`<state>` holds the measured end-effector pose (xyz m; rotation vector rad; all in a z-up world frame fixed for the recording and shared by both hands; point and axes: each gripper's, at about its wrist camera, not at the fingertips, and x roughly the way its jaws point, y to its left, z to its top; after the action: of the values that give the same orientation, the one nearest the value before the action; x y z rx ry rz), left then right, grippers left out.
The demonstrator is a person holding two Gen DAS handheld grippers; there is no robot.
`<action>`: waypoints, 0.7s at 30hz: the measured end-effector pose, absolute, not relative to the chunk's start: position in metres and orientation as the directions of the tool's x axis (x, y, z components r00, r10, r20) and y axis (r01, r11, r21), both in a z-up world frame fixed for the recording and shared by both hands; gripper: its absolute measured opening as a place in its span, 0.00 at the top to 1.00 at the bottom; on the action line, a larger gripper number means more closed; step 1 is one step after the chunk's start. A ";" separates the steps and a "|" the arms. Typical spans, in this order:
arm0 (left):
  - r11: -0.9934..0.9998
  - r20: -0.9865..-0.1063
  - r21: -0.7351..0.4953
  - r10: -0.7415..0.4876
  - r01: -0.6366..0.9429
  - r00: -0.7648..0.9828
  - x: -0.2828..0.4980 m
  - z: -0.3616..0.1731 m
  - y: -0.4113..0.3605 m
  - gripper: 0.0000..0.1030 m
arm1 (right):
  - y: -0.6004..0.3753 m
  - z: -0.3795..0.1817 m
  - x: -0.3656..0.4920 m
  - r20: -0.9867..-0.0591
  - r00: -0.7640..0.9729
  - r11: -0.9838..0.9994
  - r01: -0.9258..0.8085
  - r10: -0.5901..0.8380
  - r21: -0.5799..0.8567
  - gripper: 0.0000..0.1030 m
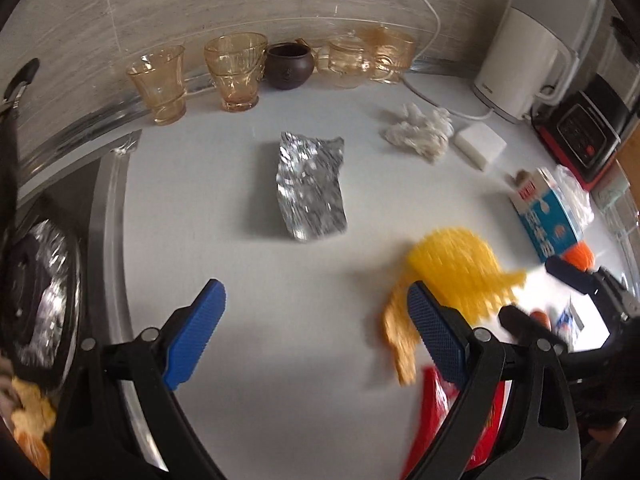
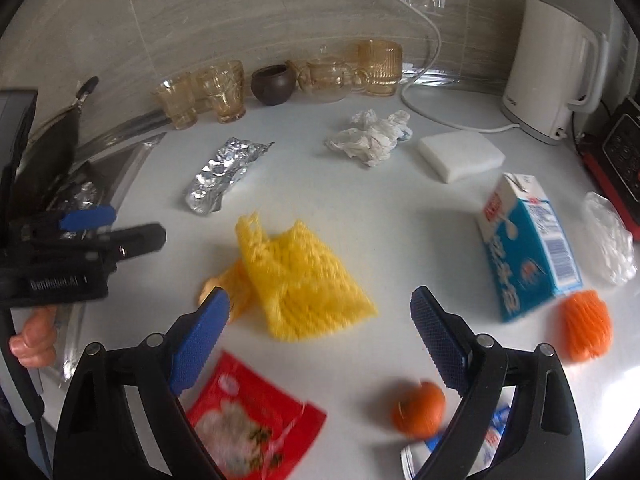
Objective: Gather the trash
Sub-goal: 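Grasp the foil blister pack with the left tool while the right tool grasps the yellow foam net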
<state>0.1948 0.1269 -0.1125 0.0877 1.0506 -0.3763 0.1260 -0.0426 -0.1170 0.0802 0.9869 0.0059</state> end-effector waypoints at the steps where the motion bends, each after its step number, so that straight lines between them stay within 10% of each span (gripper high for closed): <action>1: 0.932 -0.860 -0.115 -0.266 0.343 0.435 0.203 -0.114 0.127 0.14 | -0.042 -0.119 0.131 -0.836 0.547 0.997 0.033 0.039 0.068 0.11; 7: 0.940 -0.869 -0.147 -0.272 0.309 0.413 0.239 -0.124 0.124 0.14 | -0.041 -0.136 0.153 -0.857 0.515 0.998 0.035 0.029 0.055 0.16; 17: 0.940 -0.889 -0.135 -0.255 0.314 0.381 0.275 -0.138 0.108 0.14 | -0.055 -0.149 0.165 -0.880 0.457 0.986 0.041 0.128 0.165 0.77; 21: 0.943 -0.898 -0.127 -0.241 0.306 0.369 0.282 -0.145 0.102 0.14 | -0.060 -0.140 0.163 -0.873 0.466 0.979 0.066 0.141 0.193 0.82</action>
<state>0.2824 0.1024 -0.1451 0.0649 1.1404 -0.3515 0.1634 -0.0599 -0.1396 0.2110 1.0869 0.0467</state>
